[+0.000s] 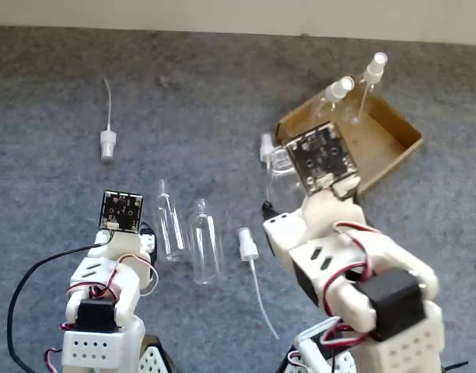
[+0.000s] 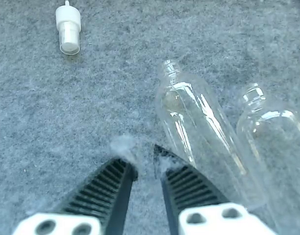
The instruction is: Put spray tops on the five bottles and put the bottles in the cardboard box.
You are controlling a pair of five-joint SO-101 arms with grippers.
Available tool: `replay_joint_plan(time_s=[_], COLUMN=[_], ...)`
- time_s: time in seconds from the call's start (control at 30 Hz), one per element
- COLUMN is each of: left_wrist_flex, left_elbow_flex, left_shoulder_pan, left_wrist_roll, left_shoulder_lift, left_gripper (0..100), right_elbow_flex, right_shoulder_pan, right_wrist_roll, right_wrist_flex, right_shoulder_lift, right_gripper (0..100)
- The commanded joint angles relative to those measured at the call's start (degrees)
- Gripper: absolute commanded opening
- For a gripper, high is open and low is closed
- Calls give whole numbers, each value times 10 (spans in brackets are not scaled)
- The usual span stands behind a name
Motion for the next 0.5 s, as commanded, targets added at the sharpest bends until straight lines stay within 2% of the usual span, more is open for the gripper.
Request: replay_joint_plan(time_s=[0.0, 0.2, 0.33, 0.47], left_wrist_flex=[-12, -16, -17, -16], left_elbow_flex=[12, 12, 12, 12], left_shoulder_pan=[-2, -4, -1, -1], left_wrist_roll=[-6, -6, -6, -6], left_shoulder_lift=[-8, -8, -8, -8], left_gripper=[8, 10, 11, 11], right_elbow_flex=[153, 364, 449, 509], right_shoulder_pan=[7, 36, 81, 87], right_wrist_roll=[-4, -3, -6, -6], right_wrist_flex=[-133, -305, -396, -453], right_shoulder_lift=[-65, -142, -160, -162], right_gripper=[192, 192, 192, 192])
